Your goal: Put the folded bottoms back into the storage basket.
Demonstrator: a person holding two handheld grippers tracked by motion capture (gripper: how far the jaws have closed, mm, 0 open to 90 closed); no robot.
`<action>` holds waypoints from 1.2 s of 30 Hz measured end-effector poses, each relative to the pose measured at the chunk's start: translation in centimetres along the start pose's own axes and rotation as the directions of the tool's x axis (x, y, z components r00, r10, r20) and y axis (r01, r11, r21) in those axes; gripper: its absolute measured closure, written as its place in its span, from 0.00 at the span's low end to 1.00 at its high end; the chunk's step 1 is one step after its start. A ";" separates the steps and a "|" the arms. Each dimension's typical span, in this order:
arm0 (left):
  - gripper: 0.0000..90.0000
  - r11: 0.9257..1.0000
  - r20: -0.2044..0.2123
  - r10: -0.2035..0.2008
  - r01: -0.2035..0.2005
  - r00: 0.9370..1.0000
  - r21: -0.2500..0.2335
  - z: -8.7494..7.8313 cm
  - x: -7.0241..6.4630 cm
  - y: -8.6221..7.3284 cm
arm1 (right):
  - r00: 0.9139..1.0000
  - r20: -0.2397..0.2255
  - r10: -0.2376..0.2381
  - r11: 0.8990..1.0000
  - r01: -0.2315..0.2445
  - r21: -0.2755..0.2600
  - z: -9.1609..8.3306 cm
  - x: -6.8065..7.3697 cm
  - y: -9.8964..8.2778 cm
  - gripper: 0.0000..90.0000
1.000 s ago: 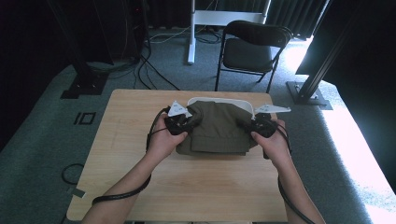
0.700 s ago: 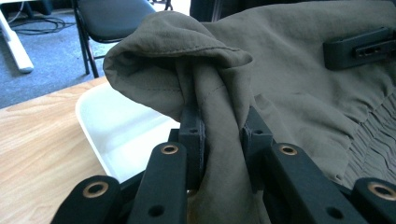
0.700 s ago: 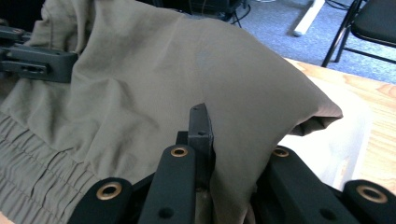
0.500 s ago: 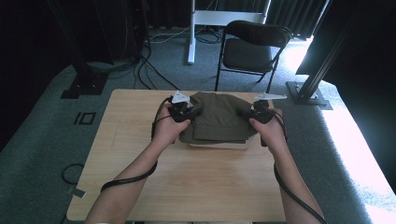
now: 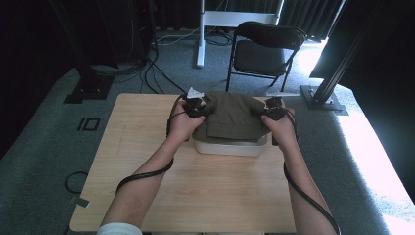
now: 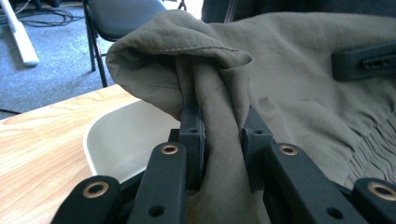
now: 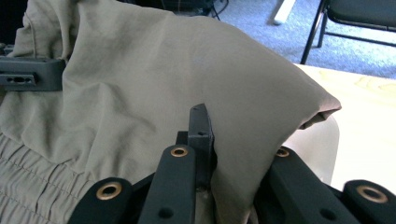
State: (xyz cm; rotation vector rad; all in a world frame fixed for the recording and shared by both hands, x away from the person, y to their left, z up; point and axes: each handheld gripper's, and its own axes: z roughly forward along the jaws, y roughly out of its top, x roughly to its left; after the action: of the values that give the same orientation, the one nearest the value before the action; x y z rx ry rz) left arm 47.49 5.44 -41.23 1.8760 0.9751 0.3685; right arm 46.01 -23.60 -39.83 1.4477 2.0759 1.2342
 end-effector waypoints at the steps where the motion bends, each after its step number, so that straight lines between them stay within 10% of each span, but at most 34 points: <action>1: 0.86 1.000 -0.001 0.000 0.000 1.000 0.000 0.3 0.1 -0.1 | 1.000 0.005 0.000 1.000 -0.001 0.005 0.3 -0.1 -0.1 0.89; 19: 0.85 0.993 -0.049 -0.012 0.018 0.999 0.115 4.6 0.9 -2.5 | 0.998 0.060 0.013 0.997 -0.018 0.077 4.5 -1.8 -2.8 0.89; 36: 0.85 0.970 -0.100 0.037 -0.012 0.994 0.242 7.0 1.2 -3.4 | 0.992 0.123 0.015 0.986 -0.036 0.165 7.4 -2.0 -4.0 0.89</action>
State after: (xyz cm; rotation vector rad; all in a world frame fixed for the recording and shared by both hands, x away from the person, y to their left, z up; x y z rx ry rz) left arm 50.98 2.81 -47.83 2.1074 1.1077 0.3787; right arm 49.42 -22.34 -47.66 1.5842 2.1269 0.9742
